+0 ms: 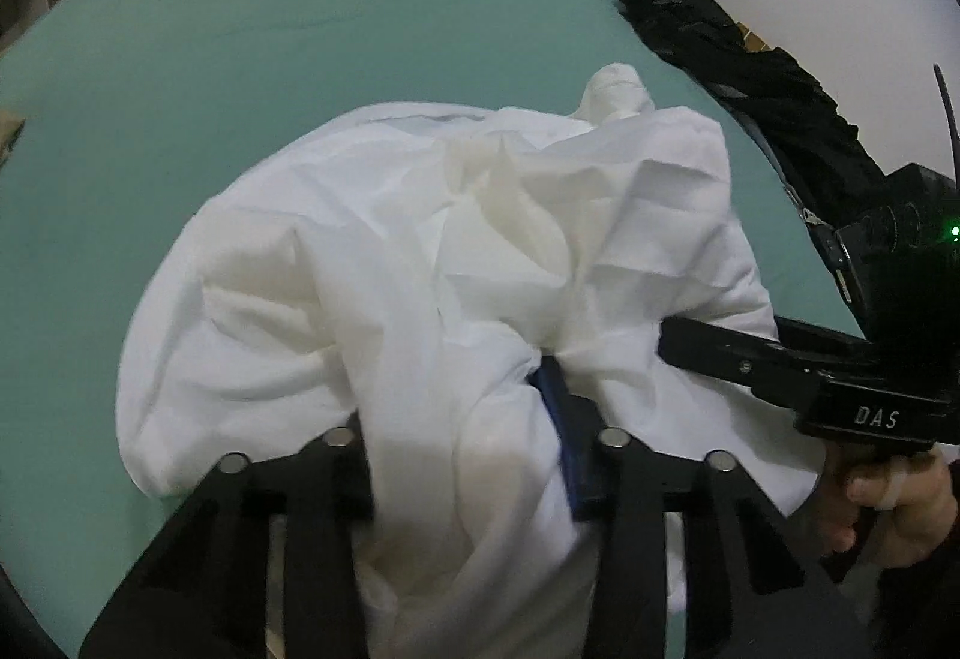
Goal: Fold large clothes
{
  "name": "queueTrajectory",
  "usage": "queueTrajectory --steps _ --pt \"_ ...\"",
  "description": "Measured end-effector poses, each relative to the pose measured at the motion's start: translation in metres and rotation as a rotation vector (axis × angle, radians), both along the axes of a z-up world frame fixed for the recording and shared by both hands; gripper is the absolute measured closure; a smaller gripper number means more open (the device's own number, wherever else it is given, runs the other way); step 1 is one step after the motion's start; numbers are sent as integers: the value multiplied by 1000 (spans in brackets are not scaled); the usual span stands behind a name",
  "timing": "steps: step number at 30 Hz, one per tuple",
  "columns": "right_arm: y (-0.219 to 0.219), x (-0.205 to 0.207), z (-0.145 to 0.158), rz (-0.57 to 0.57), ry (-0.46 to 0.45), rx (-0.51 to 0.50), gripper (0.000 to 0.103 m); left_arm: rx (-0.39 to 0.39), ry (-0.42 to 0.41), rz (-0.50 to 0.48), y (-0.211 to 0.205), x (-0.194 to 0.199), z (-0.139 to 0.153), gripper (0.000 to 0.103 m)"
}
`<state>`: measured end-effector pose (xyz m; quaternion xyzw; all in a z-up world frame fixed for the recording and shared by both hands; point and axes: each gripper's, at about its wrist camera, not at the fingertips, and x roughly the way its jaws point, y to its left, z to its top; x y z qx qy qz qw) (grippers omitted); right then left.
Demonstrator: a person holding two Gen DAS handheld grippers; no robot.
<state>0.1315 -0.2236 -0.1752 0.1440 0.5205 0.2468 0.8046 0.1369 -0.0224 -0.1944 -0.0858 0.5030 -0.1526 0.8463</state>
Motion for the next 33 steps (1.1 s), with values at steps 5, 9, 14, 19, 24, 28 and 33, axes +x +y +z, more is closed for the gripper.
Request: queueTrajectory --steps 5,9,14,19,24,28,33 --pt "1 -1 3 8 -5 13 59 -15 1 2 -2 -5 6 74" --pt "-3 -2 -2 1 4 54 50 -51 27 10 7 -3 1 63" --pt "4 -7 -2 9 -26 24 44 -33 -3 55 -5 -6 -4 49" --pt "8 -8 2 5 -34 10 56 -4 -8 76 -12 -6 -1 54" --pt "10 -12 13 18 -73 27 78 -15 -32 83 -6 -8 4 78" --pt "19 -17 33 49 -150 -4 83 -39 -62 84 -4 -15 14 81" --pt "23 -21 55 53 -197 1 84 -74 -87 103 4 -21 29 82"
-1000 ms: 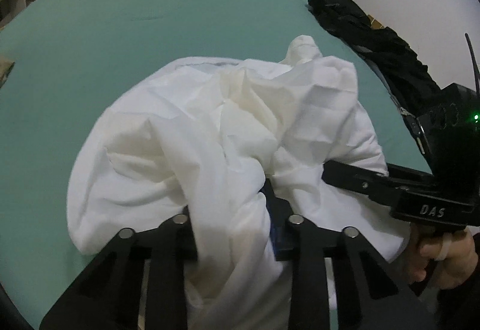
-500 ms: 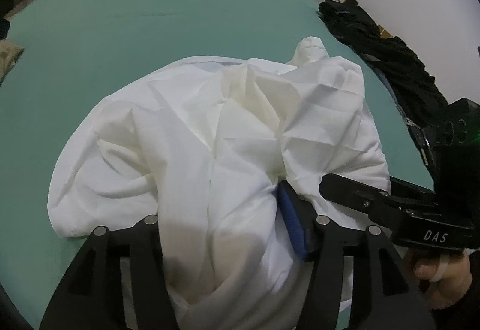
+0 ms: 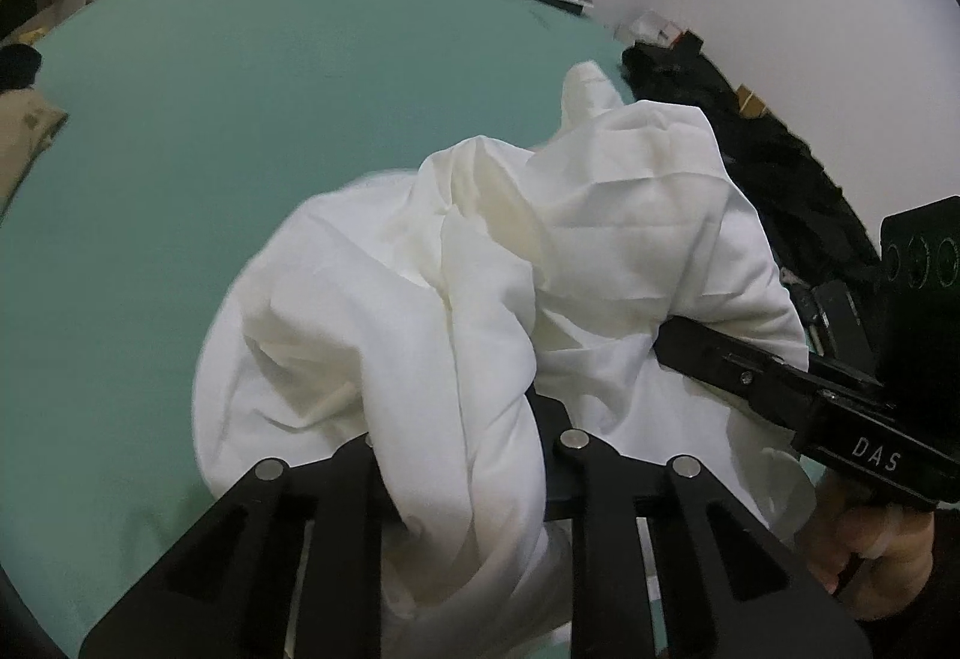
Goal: Fold large clothes
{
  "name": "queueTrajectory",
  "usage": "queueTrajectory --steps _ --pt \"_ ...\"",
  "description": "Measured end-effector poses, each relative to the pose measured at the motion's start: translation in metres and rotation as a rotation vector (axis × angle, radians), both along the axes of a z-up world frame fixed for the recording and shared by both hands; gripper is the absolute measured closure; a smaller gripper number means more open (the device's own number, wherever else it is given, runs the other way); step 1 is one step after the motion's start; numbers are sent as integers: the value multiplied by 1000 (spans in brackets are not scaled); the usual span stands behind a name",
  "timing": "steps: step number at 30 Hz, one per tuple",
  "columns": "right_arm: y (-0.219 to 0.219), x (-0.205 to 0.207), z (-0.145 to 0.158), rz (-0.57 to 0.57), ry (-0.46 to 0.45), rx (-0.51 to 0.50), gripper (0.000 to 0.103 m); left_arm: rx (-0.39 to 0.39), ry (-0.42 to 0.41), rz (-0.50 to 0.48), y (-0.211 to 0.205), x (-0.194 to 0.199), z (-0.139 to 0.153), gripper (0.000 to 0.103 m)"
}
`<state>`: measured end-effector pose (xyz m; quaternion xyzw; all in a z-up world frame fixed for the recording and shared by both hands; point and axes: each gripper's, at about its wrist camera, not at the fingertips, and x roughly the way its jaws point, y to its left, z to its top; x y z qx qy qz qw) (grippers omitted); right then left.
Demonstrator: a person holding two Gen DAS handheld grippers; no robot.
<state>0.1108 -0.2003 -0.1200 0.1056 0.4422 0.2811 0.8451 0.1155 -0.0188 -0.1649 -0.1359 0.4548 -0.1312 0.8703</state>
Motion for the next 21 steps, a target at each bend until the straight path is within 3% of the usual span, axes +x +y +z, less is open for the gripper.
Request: queueTrajectory --steps 12,21 --pt "20 -9 49 8 -96 19 84 -49 -105 26 22 -18 46 82" --pt "63 -4 81 43 -163 23 84 -59 -182 51 59 -24 73 82"
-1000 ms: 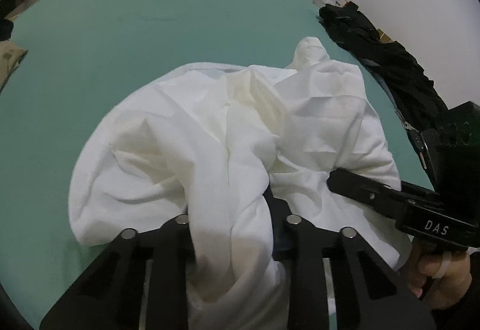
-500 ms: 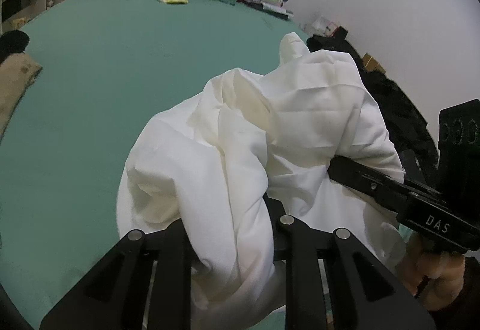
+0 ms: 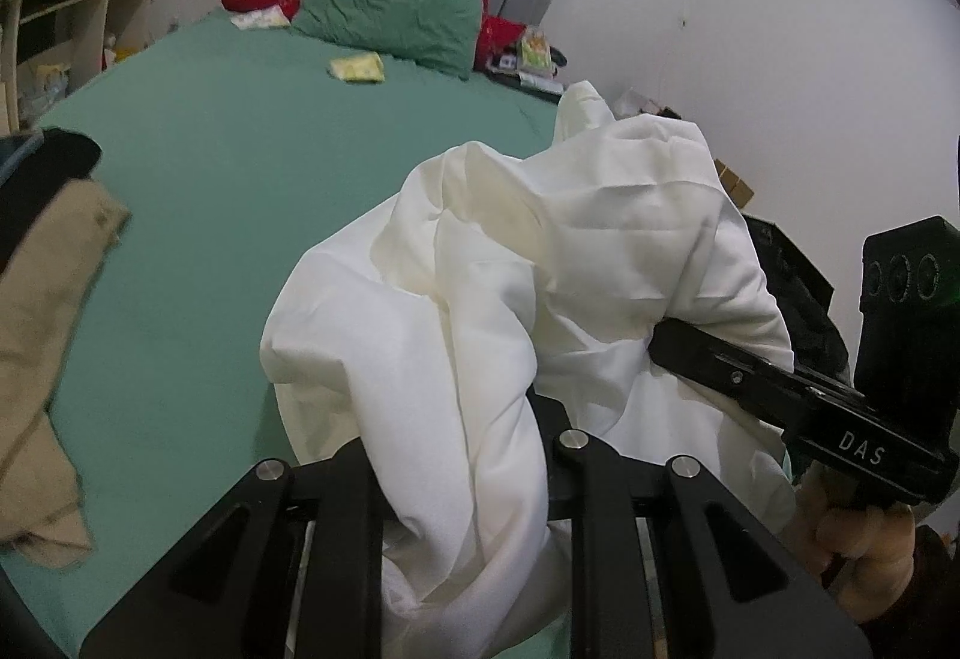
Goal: Fold large clothes
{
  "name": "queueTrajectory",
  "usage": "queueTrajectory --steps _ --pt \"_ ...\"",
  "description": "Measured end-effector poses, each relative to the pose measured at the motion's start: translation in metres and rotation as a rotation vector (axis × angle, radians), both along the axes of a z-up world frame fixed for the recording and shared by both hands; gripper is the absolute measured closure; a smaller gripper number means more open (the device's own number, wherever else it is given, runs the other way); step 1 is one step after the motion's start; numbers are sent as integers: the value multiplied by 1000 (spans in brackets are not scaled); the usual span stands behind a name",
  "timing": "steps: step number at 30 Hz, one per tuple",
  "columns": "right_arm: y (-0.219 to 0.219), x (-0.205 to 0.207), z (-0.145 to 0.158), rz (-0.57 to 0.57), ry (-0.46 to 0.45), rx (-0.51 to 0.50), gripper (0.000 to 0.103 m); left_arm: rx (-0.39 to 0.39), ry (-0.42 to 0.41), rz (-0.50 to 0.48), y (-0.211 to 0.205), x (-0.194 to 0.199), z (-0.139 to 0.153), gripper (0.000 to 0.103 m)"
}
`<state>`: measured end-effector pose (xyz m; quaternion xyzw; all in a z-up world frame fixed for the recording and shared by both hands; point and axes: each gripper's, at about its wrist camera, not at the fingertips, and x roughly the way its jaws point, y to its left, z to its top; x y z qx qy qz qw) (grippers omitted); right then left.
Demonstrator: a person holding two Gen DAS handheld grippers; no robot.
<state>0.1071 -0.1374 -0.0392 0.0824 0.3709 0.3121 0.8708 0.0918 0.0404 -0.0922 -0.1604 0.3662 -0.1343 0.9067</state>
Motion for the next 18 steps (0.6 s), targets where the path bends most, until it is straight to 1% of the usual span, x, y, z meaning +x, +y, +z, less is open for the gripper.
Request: queueTrajectory --steps 6,11,15,18 --pt "35 10 12 44 -43 26 84 12 -56 39 46 3 25 82" --pt "83 24 13 105 -64 75 84 39 -73 97 93 6 39 82" --pt "118 36 5 151 -74 107 84 76 -67 129 124 13 41 82" --pt "135 52 -10 168 -53 146 84 104 -48 143 147 28 35 82"
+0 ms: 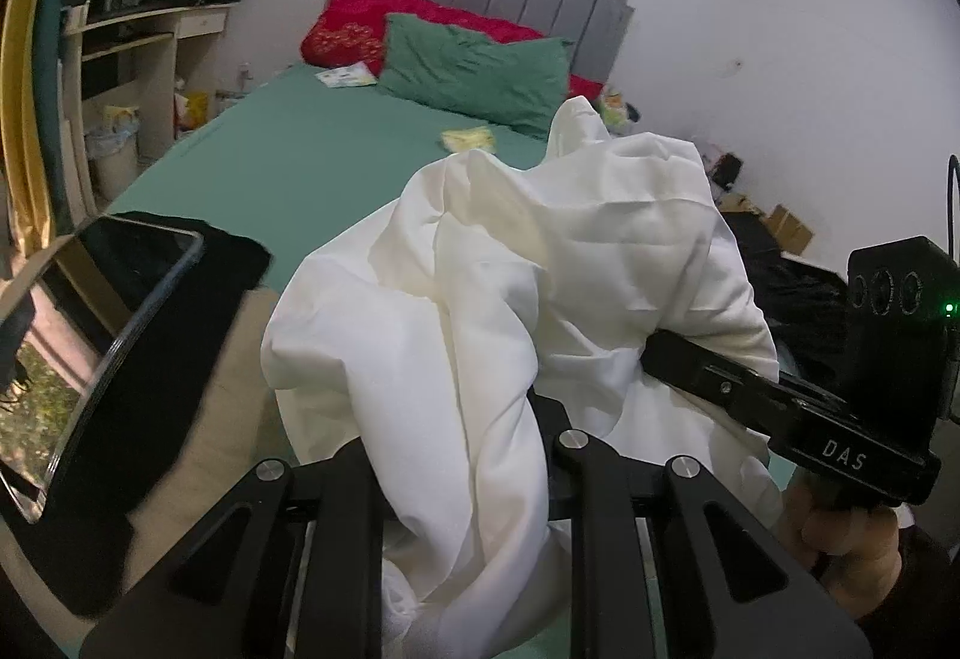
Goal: Fold large clothes
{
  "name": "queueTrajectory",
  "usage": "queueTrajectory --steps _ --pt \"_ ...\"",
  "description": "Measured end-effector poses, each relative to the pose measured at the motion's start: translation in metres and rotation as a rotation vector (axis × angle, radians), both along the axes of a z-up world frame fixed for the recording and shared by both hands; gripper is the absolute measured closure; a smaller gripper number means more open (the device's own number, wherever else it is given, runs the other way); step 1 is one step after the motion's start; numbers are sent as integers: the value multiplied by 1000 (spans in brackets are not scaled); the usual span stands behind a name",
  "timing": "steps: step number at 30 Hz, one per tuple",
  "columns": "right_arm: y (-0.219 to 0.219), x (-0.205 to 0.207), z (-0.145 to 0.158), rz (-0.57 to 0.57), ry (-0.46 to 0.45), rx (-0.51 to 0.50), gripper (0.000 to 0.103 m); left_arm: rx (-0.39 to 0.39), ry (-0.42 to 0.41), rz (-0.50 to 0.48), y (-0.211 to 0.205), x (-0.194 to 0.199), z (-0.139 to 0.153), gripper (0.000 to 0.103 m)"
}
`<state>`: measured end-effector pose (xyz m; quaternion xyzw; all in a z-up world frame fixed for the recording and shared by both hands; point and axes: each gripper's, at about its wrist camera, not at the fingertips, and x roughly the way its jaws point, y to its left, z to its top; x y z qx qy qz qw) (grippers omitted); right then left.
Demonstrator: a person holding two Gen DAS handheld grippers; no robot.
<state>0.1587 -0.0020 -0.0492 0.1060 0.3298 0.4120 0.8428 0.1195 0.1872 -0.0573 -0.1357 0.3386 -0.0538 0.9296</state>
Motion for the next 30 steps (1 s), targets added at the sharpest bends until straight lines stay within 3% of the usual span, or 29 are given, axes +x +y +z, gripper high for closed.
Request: queueTrajectory --steps 3,8,13,15,16,19,22,30 --pt "11 18 -26 11 36 40 84 18 20 2 15 17 -8 82" --pt "18 49 -84 12 146 85 84 30 128 0 30 49 -52 82" --pt "7 73 -149 -38 313 30 79 5 340 -21 31 85 -117 78" --pt "-5 81 -164 -64 387 66 74 -19 373 -11 33 89 -127 72" --pt "-9 84 -166 -64 410 85 74 -36 377 -2 36 90 -129 67" --pt "-5 81 -157 -38 367 8 68 -84 395 34 48 83 -133 58" --pt "-1 77 -150 0 345 -48 57 -116 386 57 56 68 -122 58" --pt "-9 58 -129 -27 303 -291 30 -49 365 87 55 38 -106 58"
